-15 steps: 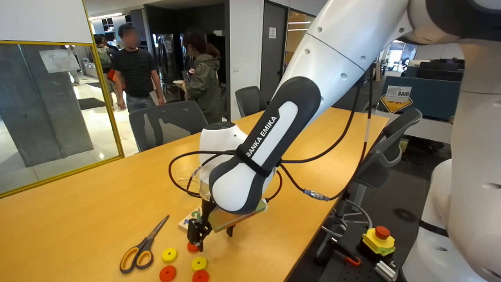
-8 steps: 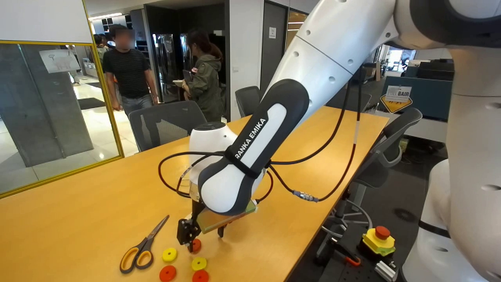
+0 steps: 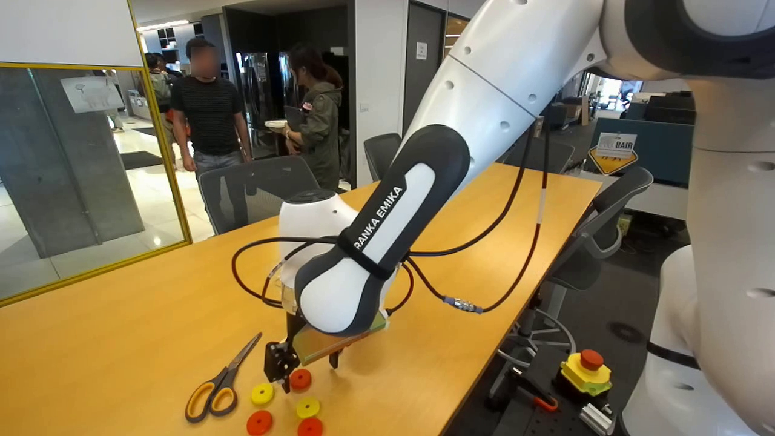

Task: Pick up the orange and yellow objects from the table and put them in the two cups

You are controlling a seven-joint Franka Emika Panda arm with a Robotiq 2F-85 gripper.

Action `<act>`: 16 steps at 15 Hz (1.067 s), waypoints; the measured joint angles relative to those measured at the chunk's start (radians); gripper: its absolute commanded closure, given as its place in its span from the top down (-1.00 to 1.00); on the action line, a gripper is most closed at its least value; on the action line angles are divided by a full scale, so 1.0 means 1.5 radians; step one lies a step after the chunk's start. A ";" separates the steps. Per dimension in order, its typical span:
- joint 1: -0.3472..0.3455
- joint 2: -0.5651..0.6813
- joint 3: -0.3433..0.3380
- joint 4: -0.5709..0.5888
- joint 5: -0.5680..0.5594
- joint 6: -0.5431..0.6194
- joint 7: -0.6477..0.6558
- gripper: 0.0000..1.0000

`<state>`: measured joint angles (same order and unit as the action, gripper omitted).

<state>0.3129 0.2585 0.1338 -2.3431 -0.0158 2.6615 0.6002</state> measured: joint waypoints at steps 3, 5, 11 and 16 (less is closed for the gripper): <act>0.012 0.008 -0.012 0.013 -0.029 -0.010 0.026 1.00; 0.017 0.013 -0.018 0.021 -0.044 -0.016 0.041 1.00; 0.021 0.025 -0.024 0.032 -0.060 -0.020 0.061 1.00; 0.021 0.027 -0.025 0.034 -0.060 -0.020 0.066 0.02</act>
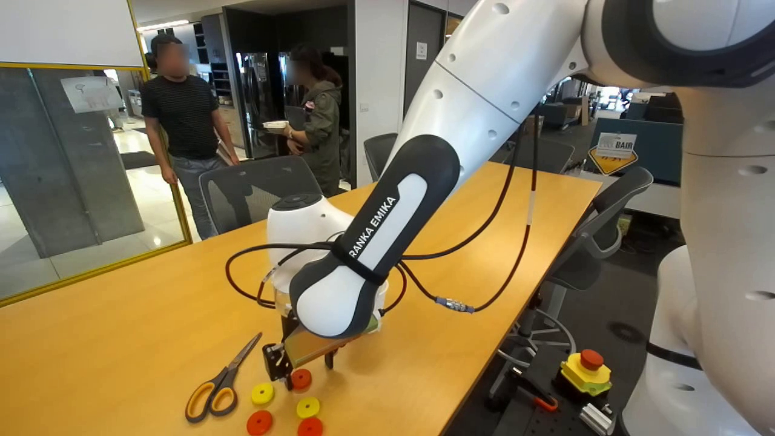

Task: Pick up the orange and yellow objects from the table and put them in the two cups

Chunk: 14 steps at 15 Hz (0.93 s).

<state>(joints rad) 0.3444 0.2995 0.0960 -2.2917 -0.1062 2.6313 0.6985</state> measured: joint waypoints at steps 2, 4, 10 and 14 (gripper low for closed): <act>0.000 -0.002 -0.001 0.003 0.000 -0.002 0.000 -0.28; 0.000 -0.004 -0.002 0.007 0.000 -0.007 0.000 -0.58; 0.000 -0.006 -0.005 0.011 -0.001 -0.012 0.000 -0.61; -0.006 -0.024 -0.019 0.027 -0.004 -0.030 -0.001 -0.61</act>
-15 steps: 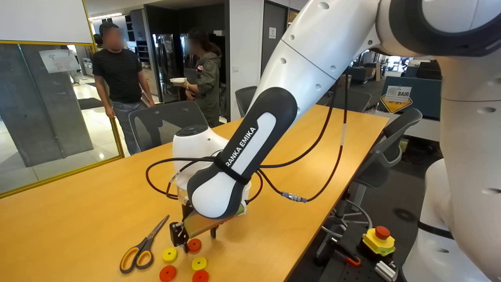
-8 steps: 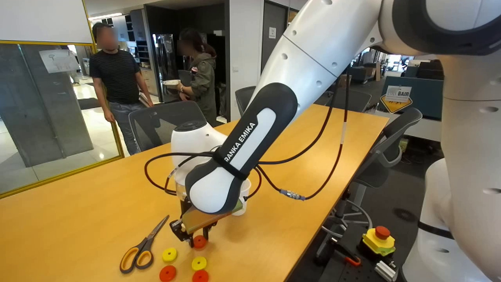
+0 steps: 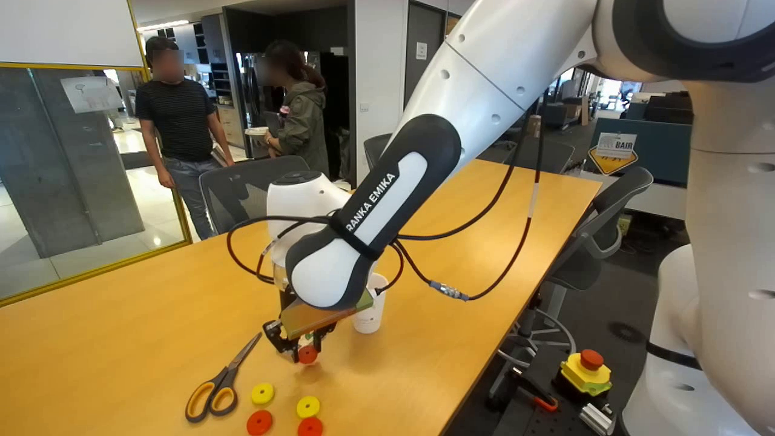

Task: Pick up the orange and yellow objects from the table and put them in the two cups

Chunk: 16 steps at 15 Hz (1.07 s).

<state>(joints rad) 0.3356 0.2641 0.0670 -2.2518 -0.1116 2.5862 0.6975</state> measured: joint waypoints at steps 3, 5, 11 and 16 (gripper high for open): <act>-0.018 -0.037 -0.005 0.013 0.000 -0.026 -0.003 -0.61; -0.032 -0.065 -0.013 0.015 -0.010 -0.035 -0.002 -0.61; -0.097 -0.134 -0.030 0.010 -0.057 -0.060 0.002 -0.61; -0.138 -0.160 -0.031 0.007 -0.058 -0.113 0.000 -0.62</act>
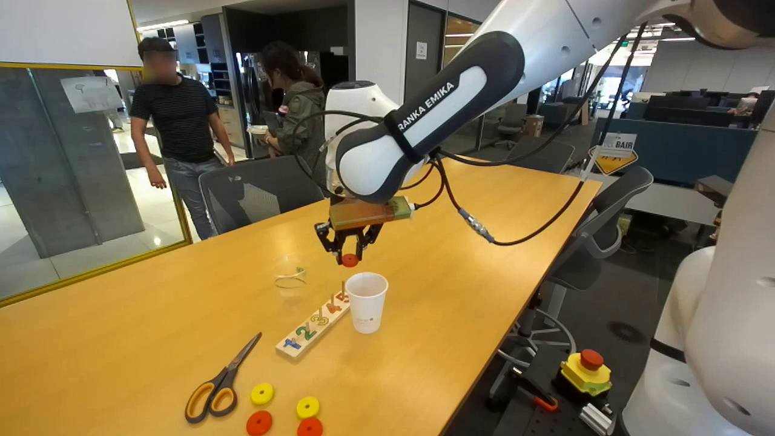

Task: Pick up the orange and yellow objects from the table and put them in the two cups

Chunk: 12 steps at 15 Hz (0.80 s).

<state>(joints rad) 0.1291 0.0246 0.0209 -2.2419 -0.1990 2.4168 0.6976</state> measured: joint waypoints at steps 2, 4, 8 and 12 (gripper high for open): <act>-0.007 -0.004 0.000 -0.002 0.000 -0.021 -0.001 -0.62; -0.011 -0.004 0.001 -0.004 0.007 -0.040 -0.010 -0.62; -0.015 -0.003 0.001 -0.011 0.023 -0.063 -0.026 -0.60; -0.019 0.001 0.001 -0.014 0.055 -0.071 -0.046 0.50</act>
<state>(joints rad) 0.1012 0.0257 0.0224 -2.2630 -0.1172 2.3096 0.6284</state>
